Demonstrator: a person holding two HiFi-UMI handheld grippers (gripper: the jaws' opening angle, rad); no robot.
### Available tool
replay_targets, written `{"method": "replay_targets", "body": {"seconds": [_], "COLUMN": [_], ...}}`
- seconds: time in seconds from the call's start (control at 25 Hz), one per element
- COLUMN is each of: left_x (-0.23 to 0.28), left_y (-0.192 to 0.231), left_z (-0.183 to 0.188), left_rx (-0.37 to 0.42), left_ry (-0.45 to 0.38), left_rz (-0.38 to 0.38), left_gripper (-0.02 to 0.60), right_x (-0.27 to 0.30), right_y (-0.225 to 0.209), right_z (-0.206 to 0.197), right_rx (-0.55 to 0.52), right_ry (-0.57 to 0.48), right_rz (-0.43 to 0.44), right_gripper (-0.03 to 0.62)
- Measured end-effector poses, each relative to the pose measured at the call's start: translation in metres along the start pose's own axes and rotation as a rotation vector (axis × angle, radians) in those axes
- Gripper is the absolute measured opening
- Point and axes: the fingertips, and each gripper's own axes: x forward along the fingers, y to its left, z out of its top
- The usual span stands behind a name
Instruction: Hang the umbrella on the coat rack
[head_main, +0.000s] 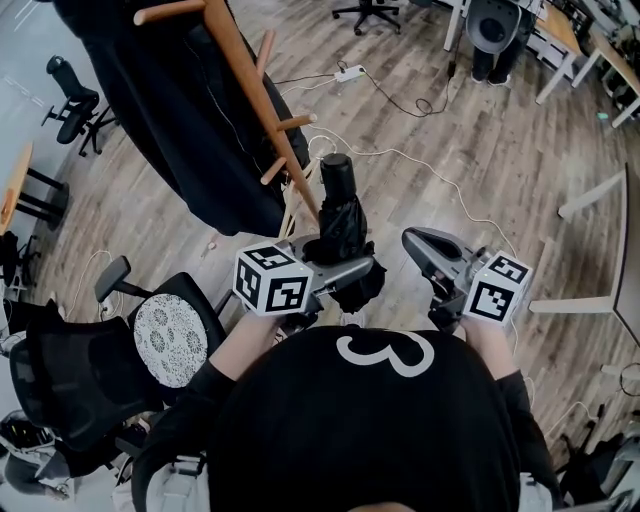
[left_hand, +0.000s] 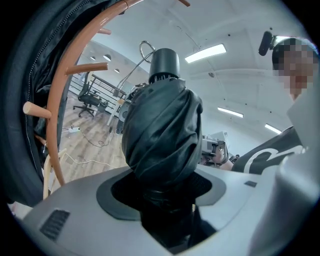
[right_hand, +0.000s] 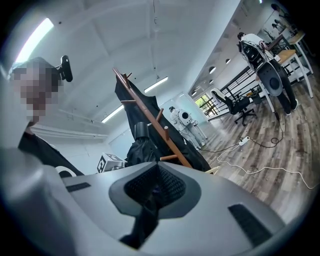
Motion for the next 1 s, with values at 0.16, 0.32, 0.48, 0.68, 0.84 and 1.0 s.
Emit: {"method": "replay_targets", "body": {"seconds": [0.16, 0.32, 0.48, 0.68, 0.84, 1.0], "left_x": [0.001, 0.002, 0.003, 0.006, 0.008, 0.011], "left_y": [0.018, 0.031, 0.046, 0.062, 0.073, 0.079], "left_z": [0.007, 0.014, 0.020, 0.023, 0.024, 0.022], "left_rx": [0.019, 0.020, 0.029, 0.033, 0.023, 0.029], "left_ry": [0.015, 0.021, 0.029, 0.036, 0.037, 0.048], "left_rz": [0.022, 0.017, 0.020, 0.026, 0.031, 0.047], "left_gripper": [0.268, 0.268, 0.268, 0.268, 0.268, 0.268], "right_x": [0.011, 0.021, 0.030, 0.037, 0.042, 0.042], "right_y": [-0.008, -0.017, -0.025, -0.032, -0.036, -0.040], "right_z": [0.005, 0.011, 0.013, 0.014, 0.015, 0.015], "right_rx": [0.010, 0.012, 0.015, 0.014, 0.016, 0.021], "right_ry": [0.006, 0.003, 0.000, -0.005, -0.008, -0.013], "right_rz": [0.000, -0.014, -0.027, -0.035, -0.038, -0.040], "right_gripper": [0.026, 0.026, 0.026, 0.026, 0.026, 0.026]}}
